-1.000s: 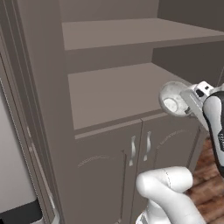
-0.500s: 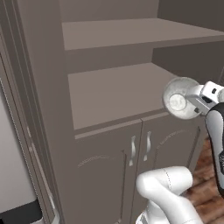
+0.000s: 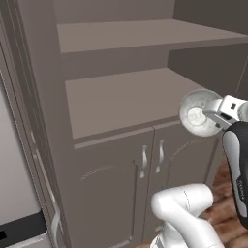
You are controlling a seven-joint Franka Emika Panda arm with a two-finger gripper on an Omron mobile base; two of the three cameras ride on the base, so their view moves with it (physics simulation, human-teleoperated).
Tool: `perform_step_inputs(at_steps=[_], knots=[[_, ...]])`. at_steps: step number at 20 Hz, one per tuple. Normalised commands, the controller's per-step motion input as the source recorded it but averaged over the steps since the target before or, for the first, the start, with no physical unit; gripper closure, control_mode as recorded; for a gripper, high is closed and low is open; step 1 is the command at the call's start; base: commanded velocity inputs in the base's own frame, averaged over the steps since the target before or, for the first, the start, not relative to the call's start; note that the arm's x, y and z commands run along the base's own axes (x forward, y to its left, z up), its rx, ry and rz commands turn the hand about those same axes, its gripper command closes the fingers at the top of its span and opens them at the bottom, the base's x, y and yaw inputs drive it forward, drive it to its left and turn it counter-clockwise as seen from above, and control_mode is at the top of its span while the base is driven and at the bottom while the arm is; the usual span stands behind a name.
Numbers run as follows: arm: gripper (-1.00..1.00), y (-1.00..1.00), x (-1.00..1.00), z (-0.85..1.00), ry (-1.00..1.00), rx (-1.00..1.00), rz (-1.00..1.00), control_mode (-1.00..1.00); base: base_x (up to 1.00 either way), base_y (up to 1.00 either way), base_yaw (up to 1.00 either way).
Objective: Take the smaller bowl and place it next to the appetizer plate on the dining counter , and place the larger bowl next to the plate with cooked food.
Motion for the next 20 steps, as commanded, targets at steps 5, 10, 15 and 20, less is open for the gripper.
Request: perform_step_inputs(at_steps=[5, 10, 15, 20], knots=[[1.0, 0.0, 0.0, 0.0, 0.0, 0.0, 0.0, 1.0, -0.69, -0.22, 0.12], [1.0, 0.0, 0.0, 0.0, 0.0, 0.0, 0.0, 1.0, -0.65, -0.27, 0.13], [1.0, 0.0, 0.0, 0.0, 0.0, 0.0, 0.0, 1.0, -0.52, -0.45, 0.12], [1.0, 0.0, 0.0, 0.0, 0.0, 0.0, 0.0, 1.0, -0.4, -0.59, 0.09]])
